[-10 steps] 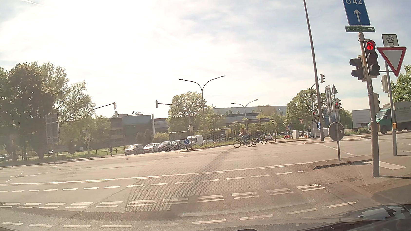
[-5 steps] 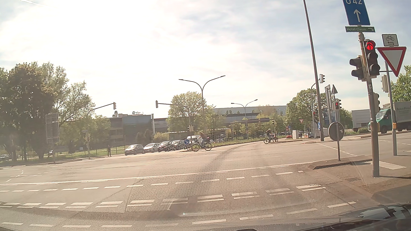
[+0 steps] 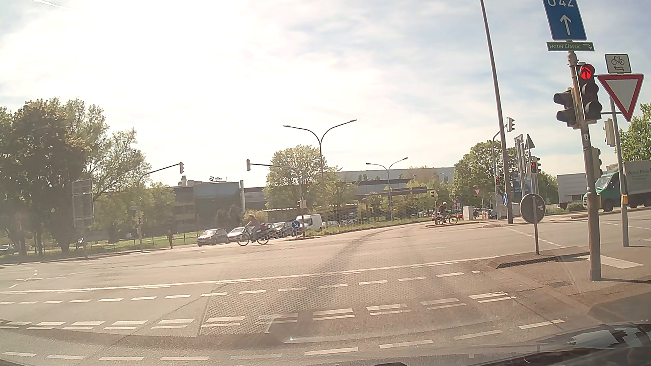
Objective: Follow the waypoints while adhering to traffic rules and regulations
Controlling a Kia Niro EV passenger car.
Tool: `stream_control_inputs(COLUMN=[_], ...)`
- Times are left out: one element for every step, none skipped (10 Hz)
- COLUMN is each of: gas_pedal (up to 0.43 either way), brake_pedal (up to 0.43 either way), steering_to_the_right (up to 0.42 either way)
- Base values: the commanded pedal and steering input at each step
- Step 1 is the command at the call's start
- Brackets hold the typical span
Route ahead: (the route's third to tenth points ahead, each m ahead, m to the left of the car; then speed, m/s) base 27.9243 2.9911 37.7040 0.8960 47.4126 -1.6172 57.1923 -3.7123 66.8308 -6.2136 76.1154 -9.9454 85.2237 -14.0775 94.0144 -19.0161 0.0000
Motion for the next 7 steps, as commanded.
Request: stream_control_inputs(gas_pedal=[0.0, 0.0, 0.0, 0.0, 0.0, 0.0, 0.0], brake_pedal=[0.256, 0.25, 0.25, 0.25, 0.256, 0.256, 0.256], steering_to_the_right=[0.012, 0.013, 0.013, 0.013, 0.012, 0.012, 0.013])
